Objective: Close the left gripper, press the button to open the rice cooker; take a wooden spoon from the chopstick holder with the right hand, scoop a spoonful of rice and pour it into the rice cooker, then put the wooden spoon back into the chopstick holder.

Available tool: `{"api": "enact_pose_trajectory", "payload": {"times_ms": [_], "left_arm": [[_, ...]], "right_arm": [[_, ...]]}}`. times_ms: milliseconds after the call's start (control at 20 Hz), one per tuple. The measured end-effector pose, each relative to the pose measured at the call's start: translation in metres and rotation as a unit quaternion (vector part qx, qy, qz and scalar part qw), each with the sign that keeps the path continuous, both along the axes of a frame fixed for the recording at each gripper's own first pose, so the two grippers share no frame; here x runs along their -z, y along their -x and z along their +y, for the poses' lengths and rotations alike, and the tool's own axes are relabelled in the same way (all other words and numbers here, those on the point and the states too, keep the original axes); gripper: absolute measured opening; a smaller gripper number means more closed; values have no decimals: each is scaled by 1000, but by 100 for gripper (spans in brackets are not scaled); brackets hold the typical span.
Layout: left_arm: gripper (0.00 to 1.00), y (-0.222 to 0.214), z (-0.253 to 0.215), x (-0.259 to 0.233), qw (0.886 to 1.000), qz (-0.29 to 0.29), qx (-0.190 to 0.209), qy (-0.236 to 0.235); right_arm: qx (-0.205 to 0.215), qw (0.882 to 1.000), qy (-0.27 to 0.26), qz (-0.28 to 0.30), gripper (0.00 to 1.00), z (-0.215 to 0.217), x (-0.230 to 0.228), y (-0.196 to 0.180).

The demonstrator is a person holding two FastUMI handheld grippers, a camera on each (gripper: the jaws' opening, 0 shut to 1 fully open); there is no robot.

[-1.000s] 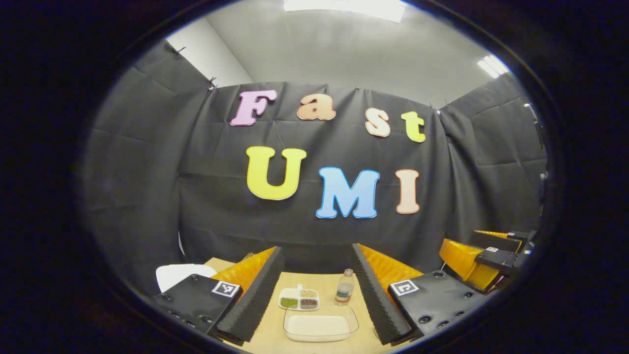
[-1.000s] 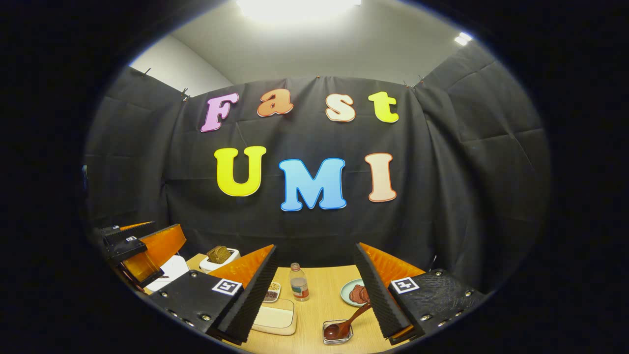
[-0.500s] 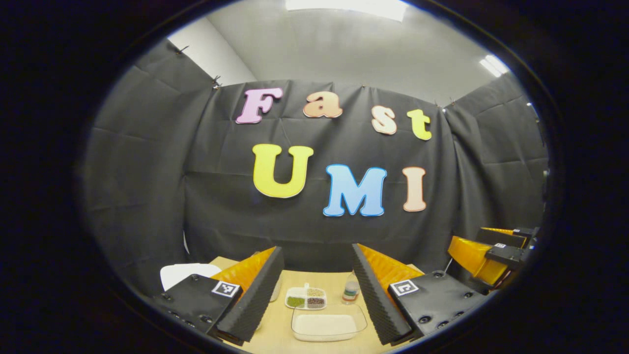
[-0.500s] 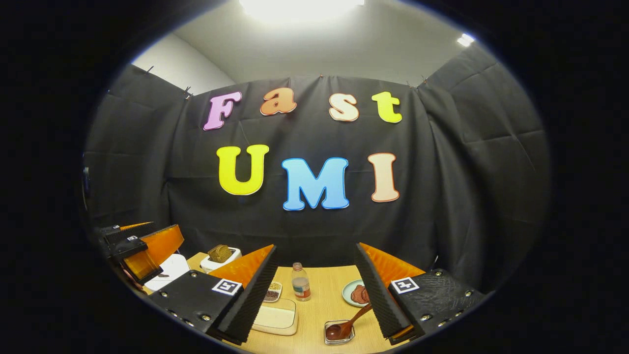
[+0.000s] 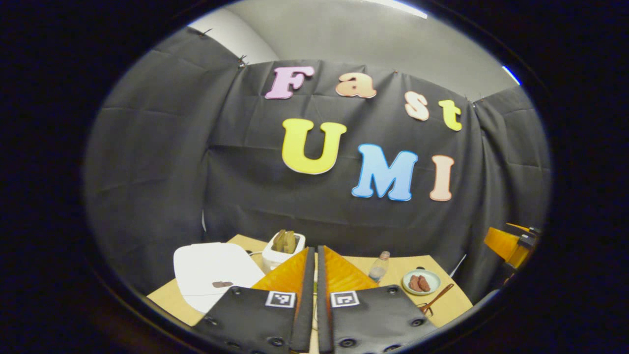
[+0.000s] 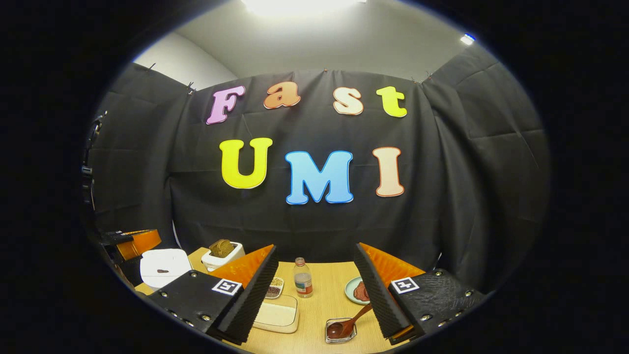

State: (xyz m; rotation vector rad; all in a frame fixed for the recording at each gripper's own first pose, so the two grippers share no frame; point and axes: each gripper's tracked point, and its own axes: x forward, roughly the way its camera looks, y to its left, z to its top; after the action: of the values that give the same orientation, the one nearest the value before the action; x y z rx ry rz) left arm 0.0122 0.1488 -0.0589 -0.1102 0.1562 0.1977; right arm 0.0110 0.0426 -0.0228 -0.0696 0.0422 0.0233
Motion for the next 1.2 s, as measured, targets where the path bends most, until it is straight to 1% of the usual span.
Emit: {"api": "enact_pose_trajectory", "payload": {"times_ms": [50,100,250,350,450,650,850,900,1050,1200], "left_arm": [[10,3,6,8,1000,8,-3,7],[9,9,15,11,1000,18,-5,8],[8,5,59,35,999,49,-18,-1],[8,3,85,63,996,85,-21,15],[8,2,115,89,992,120,-34,31],[8,-4,160,125,984,153,-51,71],[8,-18,188,162,977,191,-60,75],[8,-22,188,171,976,200,-54,74],[8,-35,195,190,972,220,-53,69],[8,-42,204,203,968,233,-63,60]], "right_arm": [[-1,1000,2,2,95,0,2,0],[-1,1000,5,5,95,0,4,0],[-6,1000,9,12,95,2,8,-1],[-6,1000,11,18,95,1,12,-1],[-8,1000,12,24,95,2,17,0],[-5,999,19,34,95,-1,24,0],[-2,999,26,41,95,-5,28,0],[0,999,27,41,95,-6,29,-1],[5,999,34,41,95,-8,28,-4],[12,998,37,41,95,-14,28,-5]]}}
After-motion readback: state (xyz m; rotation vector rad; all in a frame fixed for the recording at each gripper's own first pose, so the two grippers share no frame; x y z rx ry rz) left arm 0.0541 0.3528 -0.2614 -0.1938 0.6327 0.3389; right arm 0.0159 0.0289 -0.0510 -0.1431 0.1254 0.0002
